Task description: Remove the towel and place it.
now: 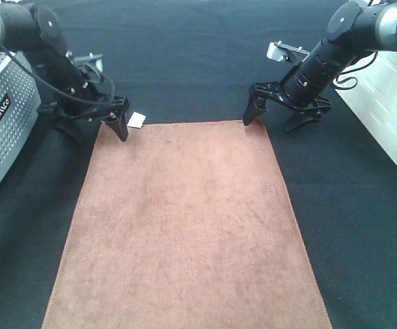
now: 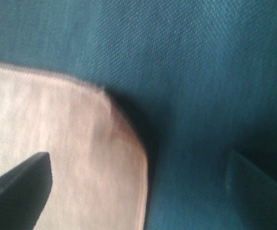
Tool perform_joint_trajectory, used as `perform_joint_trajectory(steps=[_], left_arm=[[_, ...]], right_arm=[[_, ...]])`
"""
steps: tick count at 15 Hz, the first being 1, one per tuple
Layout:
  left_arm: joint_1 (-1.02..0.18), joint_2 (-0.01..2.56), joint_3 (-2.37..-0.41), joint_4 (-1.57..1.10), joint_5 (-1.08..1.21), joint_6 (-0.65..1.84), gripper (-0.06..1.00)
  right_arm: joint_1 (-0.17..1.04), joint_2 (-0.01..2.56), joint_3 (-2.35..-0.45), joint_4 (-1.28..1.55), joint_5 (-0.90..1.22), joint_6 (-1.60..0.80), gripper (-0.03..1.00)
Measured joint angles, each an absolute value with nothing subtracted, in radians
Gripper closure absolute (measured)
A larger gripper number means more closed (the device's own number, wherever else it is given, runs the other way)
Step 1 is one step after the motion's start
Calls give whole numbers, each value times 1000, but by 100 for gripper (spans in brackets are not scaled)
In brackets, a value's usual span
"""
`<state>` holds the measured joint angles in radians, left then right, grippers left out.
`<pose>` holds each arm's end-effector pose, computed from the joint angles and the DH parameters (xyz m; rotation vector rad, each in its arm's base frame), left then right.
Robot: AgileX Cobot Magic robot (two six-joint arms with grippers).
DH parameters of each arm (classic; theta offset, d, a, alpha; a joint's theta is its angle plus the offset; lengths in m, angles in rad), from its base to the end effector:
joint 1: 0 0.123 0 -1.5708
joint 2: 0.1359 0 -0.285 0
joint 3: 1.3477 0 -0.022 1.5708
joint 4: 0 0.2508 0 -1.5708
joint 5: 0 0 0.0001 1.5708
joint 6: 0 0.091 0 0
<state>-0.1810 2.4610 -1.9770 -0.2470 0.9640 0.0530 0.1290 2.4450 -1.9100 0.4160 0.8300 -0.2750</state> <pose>0.4918 -0.1086 0.1071 0.1669 2.9232 -0.3389 0.4979 0.0920 0.1038 -0.2319 2.7834 0.4590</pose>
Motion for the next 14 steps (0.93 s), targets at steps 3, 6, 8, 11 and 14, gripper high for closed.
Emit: perform_joint_trajectory(steps=[3,6,8,11,14], left_arm=[[-181,2468,-1984,-281,965,56,8],[-182,2469,-1986,-349,970,88,8],[-195,2471,-1986,-416,969,114,8],[-204,2474,-1986,-443,957,116,8],[-204,2477,-1986,-443,932,127,15]], right_arm=[[129,2455,-1919,434,832,-275,4],[132,2459,-1919,489,830,-280,6],[165,2460,-1919,496,823,-296,6],[230,2469,-1921,504,796,-306,8],[235,2472,-1922,497,788,-305,13]])
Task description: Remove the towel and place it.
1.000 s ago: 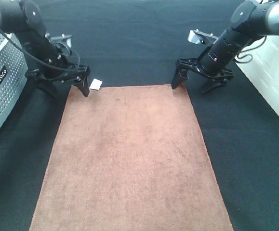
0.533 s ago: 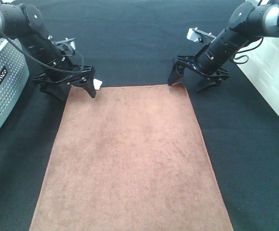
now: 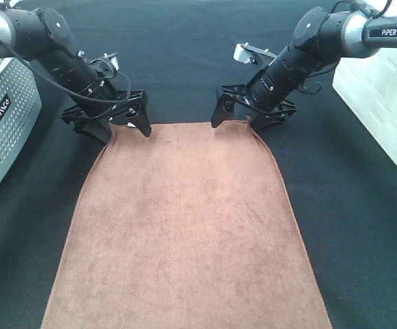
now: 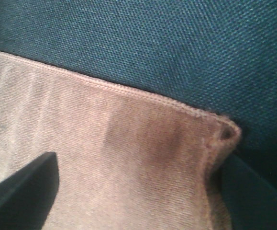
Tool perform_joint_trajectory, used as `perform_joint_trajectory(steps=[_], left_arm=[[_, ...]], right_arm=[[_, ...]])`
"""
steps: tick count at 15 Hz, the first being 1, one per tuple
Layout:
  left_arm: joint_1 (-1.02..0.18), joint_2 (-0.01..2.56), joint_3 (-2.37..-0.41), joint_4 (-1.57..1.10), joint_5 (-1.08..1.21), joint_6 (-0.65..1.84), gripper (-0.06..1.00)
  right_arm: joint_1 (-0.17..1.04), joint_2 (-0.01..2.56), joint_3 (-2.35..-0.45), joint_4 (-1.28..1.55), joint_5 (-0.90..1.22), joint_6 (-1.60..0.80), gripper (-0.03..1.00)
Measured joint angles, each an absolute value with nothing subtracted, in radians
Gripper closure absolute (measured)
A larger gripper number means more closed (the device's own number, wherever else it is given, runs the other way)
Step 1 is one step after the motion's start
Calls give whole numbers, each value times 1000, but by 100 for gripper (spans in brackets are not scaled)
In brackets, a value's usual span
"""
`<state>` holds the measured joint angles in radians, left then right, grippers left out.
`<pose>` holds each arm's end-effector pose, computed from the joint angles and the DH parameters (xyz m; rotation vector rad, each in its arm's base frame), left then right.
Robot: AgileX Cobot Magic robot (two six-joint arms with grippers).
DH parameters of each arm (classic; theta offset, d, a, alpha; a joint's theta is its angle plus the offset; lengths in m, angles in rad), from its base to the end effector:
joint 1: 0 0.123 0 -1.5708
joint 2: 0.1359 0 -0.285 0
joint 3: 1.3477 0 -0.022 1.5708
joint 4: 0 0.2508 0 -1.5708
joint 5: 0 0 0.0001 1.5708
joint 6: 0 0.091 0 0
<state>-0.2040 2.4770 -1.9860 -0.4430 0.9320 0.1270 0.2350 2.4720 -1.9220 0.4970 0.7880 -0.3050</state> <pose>0.4923 -0.1339 0.1064 0.1522 2.8665 -0.5735 0.4904 0.1491 0.0963 -0.3339 2.7422 0.5546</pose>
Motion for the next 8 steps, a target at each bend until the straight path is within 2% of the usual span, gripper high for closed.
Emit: perform_joint_trajectory(steps=[2,3,4,7,8], left_arm=[[-204,2481,-1986,-443,916,148,28],[-204,2483,-1986,-441,912,159,37],[-204,2485,-1986,-433,904,162,47],[-204,2488,-1986,-358,884,165,87],[-204,2488,-1986,-344,876,166,93]], right_arm=[[235,2476,-1922,473,777,-305,25],[235,2478,-1922,451,769,-305,35],[235,2479,-1922,427,755,-305,45],[235,2482,-1922,361,727,-305,82],[235,2484,-1922,360,722,-305,94]])
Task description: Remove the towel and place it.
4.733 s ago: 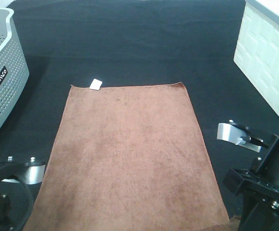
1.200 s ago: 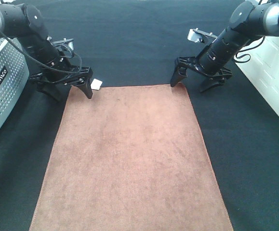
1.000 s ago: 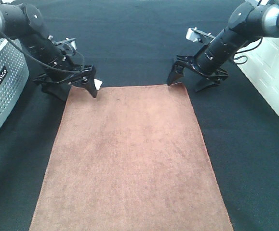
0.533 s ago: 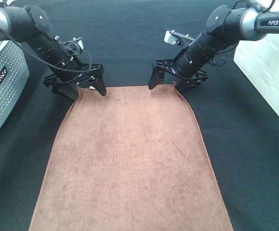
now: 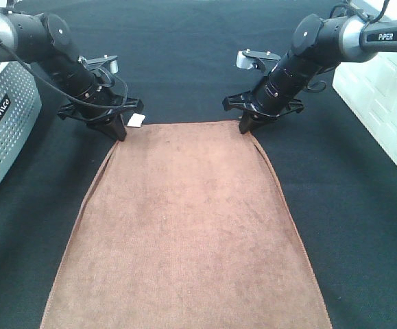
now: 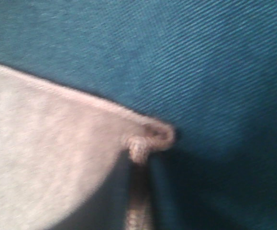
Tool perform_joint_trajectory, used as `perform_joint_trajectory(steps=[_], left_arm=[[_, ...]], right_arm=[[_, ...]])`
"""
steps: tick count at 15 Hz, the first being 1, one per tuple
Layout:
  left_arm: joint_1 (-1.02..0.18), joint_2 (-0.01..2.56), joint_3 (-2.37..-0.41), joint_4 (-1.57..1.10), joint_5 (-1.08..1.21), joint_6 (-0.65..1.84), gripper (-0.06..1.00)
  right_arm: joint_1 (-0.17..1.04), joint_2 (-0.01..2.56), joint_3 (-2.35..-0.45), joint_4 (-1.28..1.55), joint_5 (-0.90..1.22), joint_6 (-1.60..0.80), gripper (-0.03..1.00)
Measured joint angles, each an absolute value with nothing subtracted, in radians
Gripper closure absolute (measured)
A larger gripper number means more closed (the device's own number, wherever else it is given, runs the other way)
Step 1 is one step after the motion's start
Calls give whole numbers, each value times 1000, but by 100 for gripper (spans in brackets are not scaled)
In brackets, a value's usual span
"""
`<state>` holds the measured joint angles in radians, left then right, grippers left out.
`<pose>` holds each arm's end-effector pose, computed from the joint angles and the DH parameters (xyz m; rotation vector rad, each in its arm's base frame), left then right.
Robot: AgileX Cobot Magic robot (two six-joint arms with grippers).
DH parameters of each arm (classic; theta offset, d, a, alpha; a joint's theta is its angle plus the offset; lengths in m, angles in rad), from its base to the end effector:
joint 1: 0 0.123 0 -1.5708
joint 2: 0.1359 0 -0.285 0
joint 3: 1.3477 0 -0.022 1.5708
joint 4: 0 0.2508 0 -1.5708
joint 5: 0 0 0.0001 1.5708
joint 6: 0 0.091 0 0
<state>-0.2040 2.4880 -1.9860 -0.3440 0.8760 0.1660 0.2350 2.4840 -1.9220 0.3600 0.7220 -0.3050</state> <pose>0.4973 -0.1270 0.0994 0.2632 2.8269 -0.4291 0.4960 0.1406 0.0886 -0.4272 2.7042 0.3792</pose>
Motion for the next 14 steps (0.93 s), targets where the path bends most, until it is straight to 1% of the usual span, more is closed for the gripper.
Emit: perform_joint_trajectory(steps=[1,6,10,12,14], left_arm=[[-204,2488,-1986,-335,864,166,94],[-207,2488,-1986,-335,766,186,94],[-207,2488,-2059,-348,655,220,94],[-207,2488,-2091,-349,603,273,94],[-207,2488,-2097,-349,519,300,94]], right_arm=[[235,2484,-1922,359,721,-305,97],[235,2492,-1950,338,702,-305,97],[232,2502,-2139,310,626,-305,97],[218,2502,-2184,308,603,-305,97],[196,2502,-2189,304,567,-305,97]])
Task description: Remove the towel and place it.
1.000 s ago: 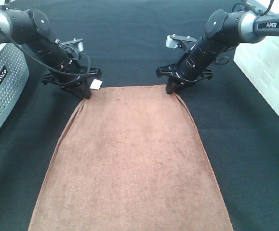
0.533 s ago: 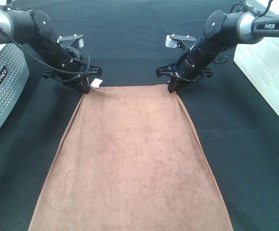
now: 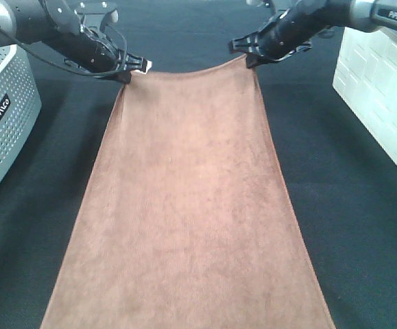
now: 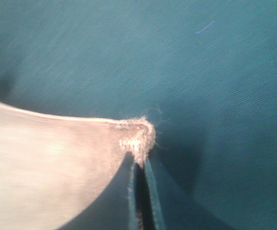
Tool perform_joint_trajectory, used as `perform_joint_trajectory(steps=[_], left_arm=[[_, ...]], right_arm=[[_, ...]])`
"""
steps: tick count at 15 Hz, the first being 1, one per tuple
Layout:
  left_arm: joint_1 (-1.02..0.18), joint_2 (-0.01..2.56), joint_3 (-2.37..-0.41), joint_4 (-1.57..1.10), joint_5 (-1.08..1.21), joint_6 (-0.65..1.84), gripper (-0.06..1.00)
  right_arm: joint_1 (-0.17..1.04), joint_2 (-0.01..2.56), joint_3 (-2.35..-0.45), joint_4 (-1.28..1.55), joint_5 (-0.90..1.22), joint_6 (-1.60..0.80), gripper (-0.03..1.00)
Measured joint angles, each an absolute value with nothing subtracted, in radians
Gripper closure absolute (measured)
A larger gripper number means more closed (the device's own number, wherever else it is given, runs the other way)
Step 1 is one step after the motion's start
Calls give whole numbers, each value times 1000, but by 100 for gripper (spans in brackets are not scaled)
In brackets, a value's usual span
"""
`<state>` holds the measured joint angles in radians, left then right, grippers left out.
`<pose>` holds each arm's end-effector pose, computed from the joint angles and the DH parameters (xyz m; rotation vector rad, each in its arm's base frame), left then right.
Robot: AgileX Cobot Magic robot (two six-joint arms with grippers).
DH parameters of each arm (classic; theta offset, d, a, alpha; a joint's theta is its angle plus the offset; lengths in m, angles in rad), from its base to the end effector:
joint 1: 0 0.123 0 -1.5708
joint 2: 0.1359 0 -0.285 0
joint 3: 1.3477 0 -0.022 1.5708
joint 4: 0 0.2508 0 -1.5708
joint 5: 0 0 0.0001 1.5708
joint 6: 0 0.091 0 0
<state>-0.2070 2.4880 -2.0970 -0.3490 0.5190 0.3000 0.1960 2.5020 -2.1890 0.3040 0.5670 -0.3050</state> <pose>0.5411 -0.1294 0.1458 0.3201 2.3517 -0.3043 0.5496 0.1241 0.1631 -0.3627 2.3168 0.2631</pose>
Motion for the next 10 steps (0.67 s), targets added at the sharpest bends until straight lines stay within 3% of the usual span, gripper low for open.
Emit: perform_joint_trajectory(steps=[10], left_arm=[[-244,2488,-2097,-327,244,323,94]], right_arm=[[182,2503,-2189,327,445,-386,97]])
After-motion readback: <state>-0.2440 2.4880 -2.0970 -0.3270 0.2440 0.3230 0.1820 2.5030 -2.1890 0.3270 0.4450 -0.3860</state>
